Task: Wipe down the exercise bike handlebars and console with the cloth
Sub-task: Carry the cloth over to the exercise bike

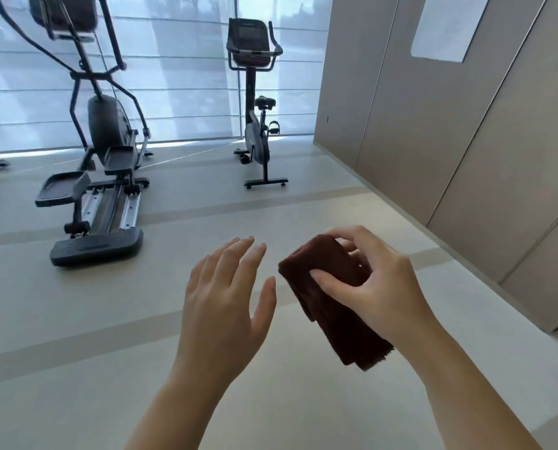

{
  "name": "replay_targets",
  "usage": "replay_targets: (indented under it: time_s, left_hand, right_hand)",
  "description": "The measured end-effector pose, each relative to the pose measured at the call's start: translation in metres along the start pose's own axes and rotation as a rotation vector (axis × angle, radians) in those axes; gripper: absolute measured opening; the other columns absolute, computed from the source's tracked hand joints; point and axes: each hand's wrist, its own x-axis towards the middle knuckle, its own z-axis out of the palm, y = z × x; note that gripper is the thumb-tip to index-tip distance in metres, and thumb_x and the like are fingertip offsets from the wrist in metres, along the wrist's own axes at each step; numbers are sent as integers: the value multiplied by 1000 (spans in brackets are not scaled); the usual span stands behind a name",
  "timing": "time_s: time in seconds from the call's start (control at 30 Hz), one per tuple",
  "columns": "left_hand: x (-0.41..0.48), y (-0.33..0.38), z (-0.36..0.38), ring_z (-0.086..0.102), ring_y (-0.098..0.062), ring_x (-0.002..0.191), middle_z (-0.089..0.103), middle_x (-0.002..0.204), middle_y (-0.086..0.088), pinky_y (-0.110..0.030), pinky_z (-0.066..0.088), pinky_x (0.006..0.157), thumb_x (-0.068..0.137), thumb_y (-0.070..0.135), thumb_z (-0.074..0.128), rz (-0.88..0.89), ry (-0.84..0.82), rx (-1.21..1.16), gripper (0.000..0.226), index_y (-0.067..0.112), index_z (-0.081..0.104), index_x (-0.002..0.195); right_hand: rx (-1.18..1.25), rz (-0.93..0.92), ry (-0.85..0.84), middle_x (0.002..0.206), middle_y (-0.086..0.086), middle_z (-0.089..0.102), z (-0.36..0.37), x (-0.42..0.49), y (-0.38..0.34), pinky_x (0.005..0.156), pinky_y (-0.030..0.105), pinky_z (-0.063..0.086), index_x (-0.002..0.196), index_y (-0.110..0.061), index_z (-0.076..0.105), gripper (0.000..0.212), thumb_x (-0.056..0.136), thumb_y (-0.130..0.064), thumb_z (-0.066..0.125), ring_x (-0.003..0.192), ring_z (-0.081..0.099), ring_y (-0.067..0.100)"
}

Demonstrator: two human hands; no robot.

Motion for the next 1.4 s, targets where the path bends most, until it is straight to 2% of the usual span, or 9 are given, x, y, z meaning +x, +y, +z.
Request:
replay_targets:
  time_s: [0.2, 0.3, 0.47, 0.63, 0.73, 0.9, 1.13, 1.4]
  left_hand:
    - [106, -102, 52, 52, -24, 113, 61, 118, -8, -40, 39, 96, 89, 29, 45, -1, 12, 3, 40, 6, 60, 118]
    - [155, -137, 90, 52, -23, 112, 61, 118, -8, -38, 38, 95, 88, 29, 45, 8, 6, 3, 40, 6, 60, 118]
    - [244, -182, 174, 49, -21, 112, 62, 117, -8, -33, 34, 96, 88, 29, 45, 60, -23, -9, 40, 7, 60, 117]
    - [350, -218, 270, 47, -20, 112, 61, 118, -9, -30, 31, 97, 88, 30, 44, 41, -5, -9, 41, 6, 59, 118]
    - [410, -234, 320, 48, -20, 112, 61, 118, -8, -30, 31, 97, 89, 31, 44, 47, -2, -16, 41, 7, 60, 118]
    - [491, -286, 381, 47, -18, 113, 61, 119, -6, -28, 30, 98, 89, 31, 44, -4, 15, -7, 42, 8, 59, 120]
    - [586, -398, 464, 48, -19, 112, 60, 118, -7, -29, 31, 96, 88, 30, 44, -52, 21, 30, 40, 8, 59, 119]
    - [734, -558, 535, 48, -20, 110, 60, 118, -7, -29, 31, 96, 89, 30, 44, -20, 33, 37, 41, 7, 58, 120]
  right_hand:
    - [36, -4, 18, 89, -13, 60, 58, 151, 18, 69, 17, 51, 97, -45, 54, 36, 71, -30, 75, 79, 60, 5]
    - [44, 0, 36, 89, -12, 61, 75, 215, 41, 68, 20, 52, 99, -42, 55, 37, 71, -30, 76, 78, 61, 7]
    - [53, 10, 78, 89, -14, 60, 87, 322, 97, 67, 14, 50, 101, -41, 56, 37, 71, -31, 75, 78, 61, 6]
    - [39, -7, 125, 89, -14, 61, 82, 445, 168, 66, 11, 48, 97, -44, 54, 37, 70, -30, 75, 79, 61, 7]
    - [34, -26, 105, 92, -14, 60, 78, 520, 199, 66, 10, 48, 100, -42, 54, 38, 71, -31, 75, 82, 61, 7]
    - [44, -59, 56, 92, -17, 60, 99, 637, 239, 67, 10, 48, 94, -48, 51, 37, 71, -32, 75, 82, 60, 4]
    - [96, -60, 4, 94, -12, 61, 174, 795, 290, 68, 15, 51, 102, -40, 56, 37, 71, -33, 74, 84, 62, 8]
    - [72, -54, 44, 90, -11, 61, 266, 997, 311, 66, 13, 49, 95, -47, 52, 37, 71, -31, 75, 78, 62, 7]
